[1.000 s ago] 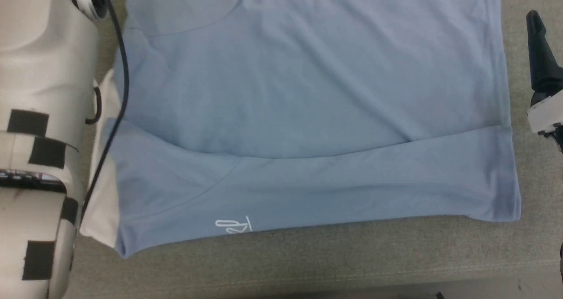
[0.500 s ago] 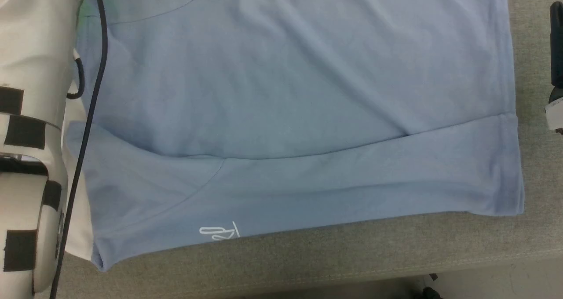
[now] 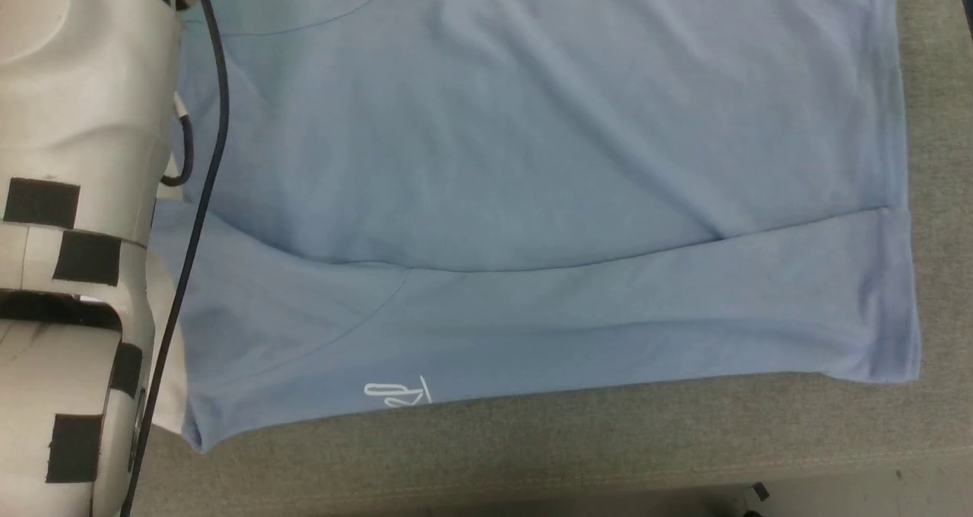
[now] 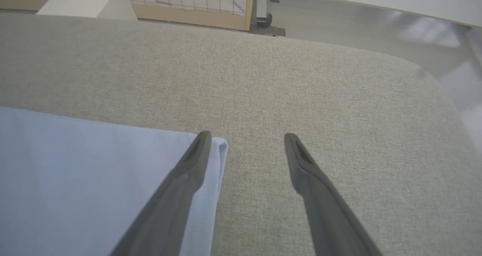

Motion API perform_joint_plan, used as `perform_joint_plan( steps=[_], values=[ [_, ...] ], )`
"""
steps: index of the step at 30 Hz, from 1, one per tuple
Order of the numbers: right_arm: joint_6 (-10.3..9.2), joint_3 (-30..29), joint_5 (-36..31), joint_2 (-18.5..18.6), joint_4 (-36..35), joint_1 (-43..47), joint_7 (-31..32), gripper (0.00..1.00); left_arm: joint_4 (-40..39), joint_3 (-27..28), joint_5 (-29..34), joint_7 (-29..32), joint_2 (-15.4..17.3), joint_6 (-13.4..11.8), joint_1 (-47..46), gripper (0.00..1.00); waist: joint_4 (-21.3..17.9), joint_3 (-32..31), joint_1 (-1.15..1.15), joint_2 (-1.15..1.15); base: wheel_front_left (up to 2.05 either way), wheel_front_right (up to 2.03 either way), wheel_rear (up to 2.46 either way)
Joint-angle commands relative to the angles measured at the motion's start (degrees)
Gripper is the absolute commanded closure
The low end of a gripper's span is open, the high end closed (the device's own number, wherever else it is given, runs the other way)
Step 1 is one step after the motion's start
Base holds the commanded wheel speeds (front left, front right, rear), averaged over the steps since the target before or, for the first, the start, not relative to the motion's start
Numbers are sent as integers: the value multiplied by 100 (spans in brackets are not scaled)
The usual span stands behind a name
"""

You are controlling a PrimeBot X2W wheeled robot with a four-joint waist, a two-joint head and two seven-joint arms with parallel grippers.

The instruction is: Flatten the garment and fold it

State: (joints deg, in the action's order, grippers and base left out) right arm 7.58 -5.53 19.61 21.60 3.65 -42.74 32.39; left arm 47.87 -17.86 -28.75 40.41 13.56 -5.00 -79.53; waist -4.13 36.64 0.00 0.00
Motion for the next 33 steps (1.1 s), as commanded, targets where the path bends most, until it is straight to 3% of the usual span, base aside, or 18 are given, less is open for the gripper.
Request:
perform_joint_plan(
  steps=[1, 10, 15, 21, 22, 23, 33],
  values=[
    [-9, 190, -69, 111, 116, -288, 353, 0, -113, 15, -70, -89, 12, 35, 87, 100, 69, -10, 0, 0, 0, 0, 0],
    [-9, 1518, -233, 895, 746, -1399, 2720, 0, -863, 90, -235, -232, -10, 84, 173, 100, 393, 229, 0, 0, 0, 0, 0],
    [-9, 1808, -336, 1089, 879, -1590, 3360, 0, -1231, 61, -252, -211, 19, 81, 261, 100, 535, 350, 0, 0, 0, 0, 0],
    [-9, 1828, -121, 1065, 935, -1473, 3778, 0, -1569, 38, -296, -171, 41, 67, 391, 100, 625, 389, 0, 0, 0, 0, 0],
    [-9, 1811, -99, 1058, 915, -1456, 3781, 84, -1613, 37, -304, -165, 47, 62, 413, 100, 632, 389, 0, 0, 0, 0, 0],
    [-9, 1797, -81, 1052, 893, -1445, 3761, 98, -1645, 35, -310, -161, 52, 57, 431, 100, 635, 386, 0, 0, 0, 0, 0],
    [-9, 1511, -140, 1015, 835, -1342, 3023, 100, -1793, 150, -492, -380, 82, 66, 813, 100, 598, -30, 0, 0, 0, 0, 0]
  ],
)
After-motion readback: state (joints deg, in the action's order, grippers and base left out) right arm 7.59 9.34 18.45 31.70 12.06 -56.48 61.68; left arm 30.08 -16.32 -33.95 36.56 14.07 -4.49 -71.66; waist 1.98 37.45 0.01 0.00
